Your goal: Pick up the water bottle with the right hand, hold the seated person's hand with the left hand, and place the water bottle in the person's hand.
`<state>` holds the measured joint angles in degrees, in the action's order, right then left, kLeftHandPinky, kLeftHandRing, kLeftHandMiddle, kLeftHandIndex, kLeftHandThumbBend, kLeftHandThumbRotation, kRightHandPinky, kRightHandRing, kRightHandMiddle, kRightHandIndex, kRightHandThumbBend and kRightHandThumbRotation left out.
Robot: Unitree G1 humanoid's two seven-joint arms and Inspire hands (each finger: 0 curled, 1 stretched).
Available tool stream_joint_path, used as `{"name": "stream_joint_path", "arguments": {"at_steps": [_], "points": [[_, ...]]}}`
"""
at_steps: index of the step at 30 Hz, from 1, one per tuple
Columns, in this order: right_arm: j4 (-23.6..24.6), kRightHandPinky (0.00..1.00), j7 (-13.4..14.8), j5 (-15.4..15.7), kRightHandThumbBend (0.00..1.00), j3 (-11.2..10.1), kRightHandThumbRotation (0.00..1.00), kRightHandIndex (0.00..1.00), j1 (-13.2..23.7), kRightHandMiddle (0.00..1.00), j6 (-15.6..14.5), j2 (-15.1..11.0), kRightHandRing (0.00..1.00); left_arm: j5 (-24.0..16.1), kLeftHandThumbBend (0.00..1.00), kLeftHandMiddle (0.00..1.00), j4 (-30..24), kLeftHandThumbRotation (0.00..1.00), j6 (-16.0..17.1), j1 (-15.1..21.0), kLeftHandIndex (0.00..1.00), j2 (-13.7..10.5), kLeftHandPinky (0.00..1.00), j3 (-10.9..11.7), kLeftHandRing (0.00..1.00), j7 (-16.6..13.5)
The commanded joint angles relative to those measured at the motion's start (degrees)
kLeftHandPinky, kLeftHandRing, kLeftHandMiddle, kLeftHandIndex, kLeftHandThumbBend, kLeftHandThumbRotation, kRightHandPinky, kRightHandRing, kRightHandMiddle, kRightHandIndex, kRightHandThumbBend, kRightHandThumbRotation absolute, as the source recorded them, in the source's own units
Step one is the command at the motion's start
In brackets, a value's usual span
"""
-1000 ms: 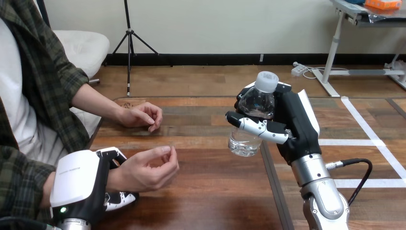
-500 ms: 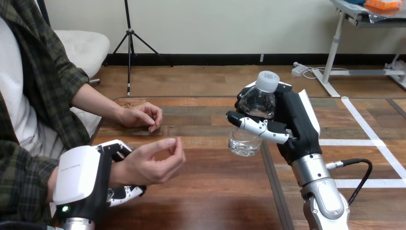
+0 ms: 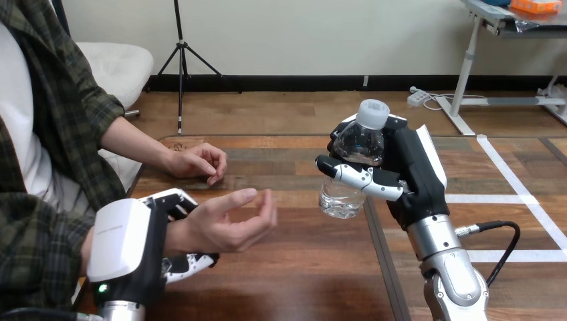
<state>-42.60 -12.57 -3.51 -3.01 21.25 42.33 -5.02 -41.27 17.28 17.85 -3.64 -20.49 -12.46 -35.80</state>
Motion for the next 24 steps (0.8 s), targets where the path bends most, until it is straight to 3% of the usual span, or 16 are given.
{"name": "stream_joint_path", "arguments": {"at_steps": [1,6,14,24], "points": [[3.9,0.38,0.1,-0.3,0.65,-0.7,0.0,0.43,3.4,0.44,2.3,-1.1,0.41,-0.5,0.81,0.39,-2.5,0.0,2.8,2.2,0.41,4.4,0.27,-4.6,0.33,0.9],[4.1,0.38,0.1,-0.2,0.66,-0.6,0.0,0.42,3.5,0.43,2.5,-1.0,0.4,-1.0,0.82,0.38,-3.5,0.0,2.5,2.1,0.41,5.1,0.26,-4.7,0.32,1.3],[6.1,0.39,-2.1,-3.6,0.64,-0.5,0.0,0.42,3.2,0.42,-0.1,0.5,0.4,-1.7,0.82,0.37,-5.4,0.0,2.4,2.0,0.4,6.2,0.25,-5.4,0.31,2.0],[7.8,0.35,-0.6,-1.4,0.66,0.2,0.0,0.4,3.0,0.41,0.4,0.9,0.38,-2.5,0.83,0.36,-6.8,0.0,2.5,1.9,0.4,7.3,0.24,-6.1,0.3,2.5]]}}
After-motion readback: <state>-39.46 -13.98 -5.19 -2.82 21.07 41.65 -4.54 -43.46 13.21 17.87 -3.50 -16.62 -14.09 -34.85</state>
